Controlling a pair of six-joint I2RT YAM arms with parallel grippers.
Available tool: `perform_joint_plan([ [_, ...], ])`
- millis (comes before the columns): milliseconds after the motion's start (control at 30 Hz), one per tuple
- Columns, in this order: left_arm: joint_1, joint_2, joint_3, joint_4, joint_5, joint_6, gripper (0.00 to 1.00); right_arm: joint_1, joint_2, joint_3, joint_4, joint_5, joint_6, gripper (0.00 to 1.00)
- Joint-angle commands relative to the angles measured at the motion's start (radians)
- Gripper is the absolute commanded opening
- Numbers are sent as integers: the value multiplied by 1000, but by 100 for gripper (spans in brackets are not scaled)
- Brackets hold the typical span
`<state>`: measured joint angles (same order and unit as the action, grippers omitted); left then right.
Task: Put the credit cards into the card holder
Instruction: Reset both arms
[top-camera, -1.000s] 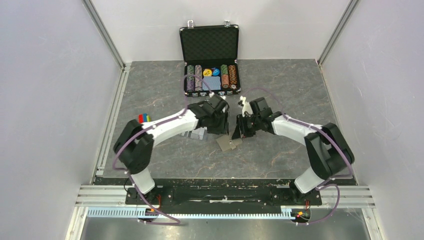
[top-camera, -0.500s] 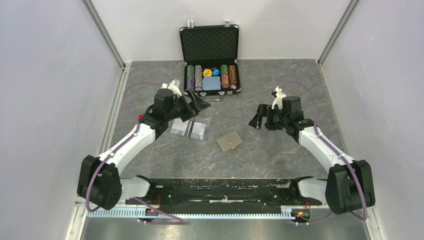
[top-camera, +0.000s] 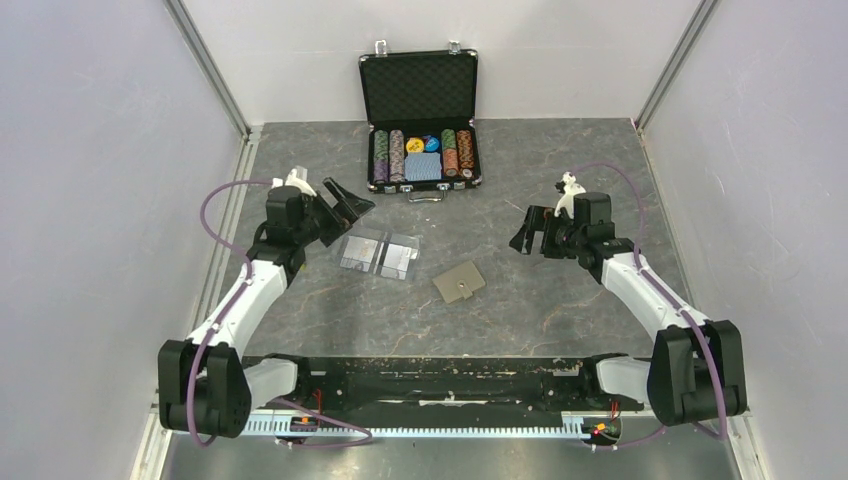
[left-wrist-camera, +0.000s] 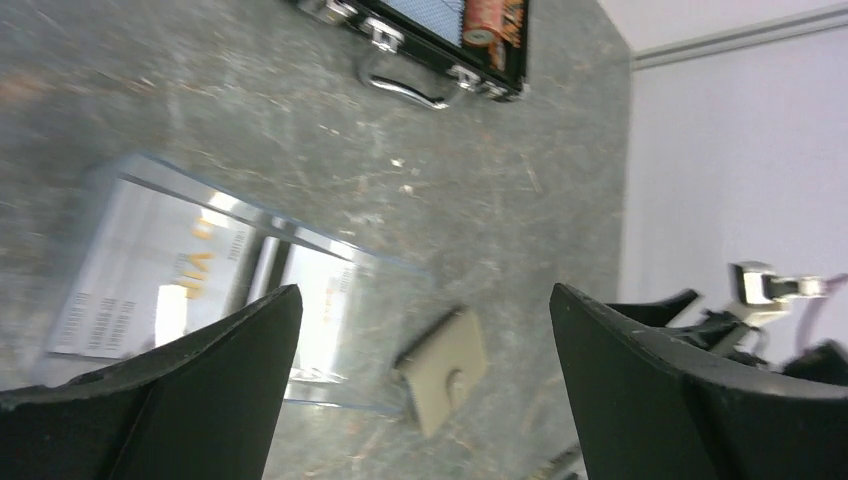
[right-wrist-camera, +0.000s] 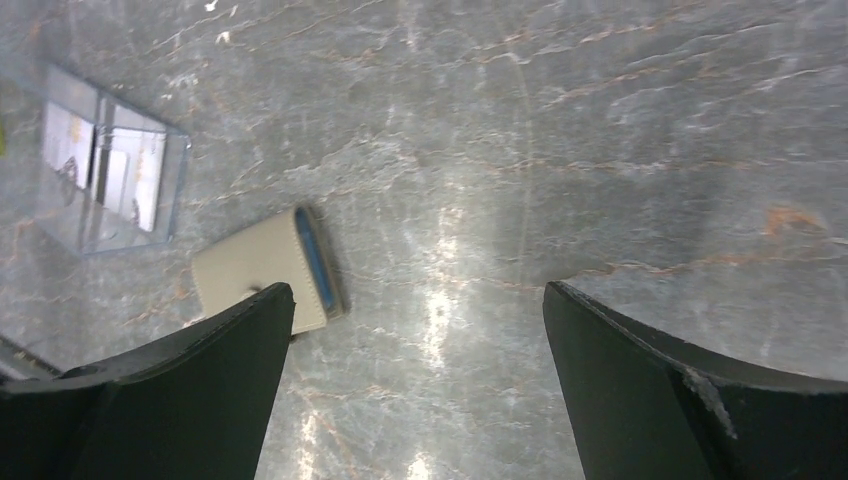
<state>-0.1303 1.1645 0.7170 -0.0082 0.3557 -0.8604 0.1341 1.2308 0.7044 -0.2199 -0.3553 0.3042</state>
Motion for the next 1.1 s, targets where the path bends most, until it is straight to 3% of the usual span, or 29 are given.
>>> perform_joint_plan([
  [0,13,-42,59,-94,-135,296,100,-11,-27,-8,67,165,-70,98],
  [233,13,-119,-27,5,-278,600,100,-22,-127,-148,226,488,-196,98],
  [433,14,-138,-129,142,-425,738,100,-40,-183,-372,515,623,-244,98],
  [567,14,-70,-178,255,-422,832,100,-56,-201,-571,808,628,-254,98],
  [800,27,64,-290,580,-360,859,100,-62,-128,-655,1054,615,-348,97],
  [900,27,86,-299,624,-329,928,100,-62,-85,-751,1247,665,-366,98],
  [1067,56,141,-362,766,-295,931,100,-62,-13,-728,1342,641,-410,98],
])
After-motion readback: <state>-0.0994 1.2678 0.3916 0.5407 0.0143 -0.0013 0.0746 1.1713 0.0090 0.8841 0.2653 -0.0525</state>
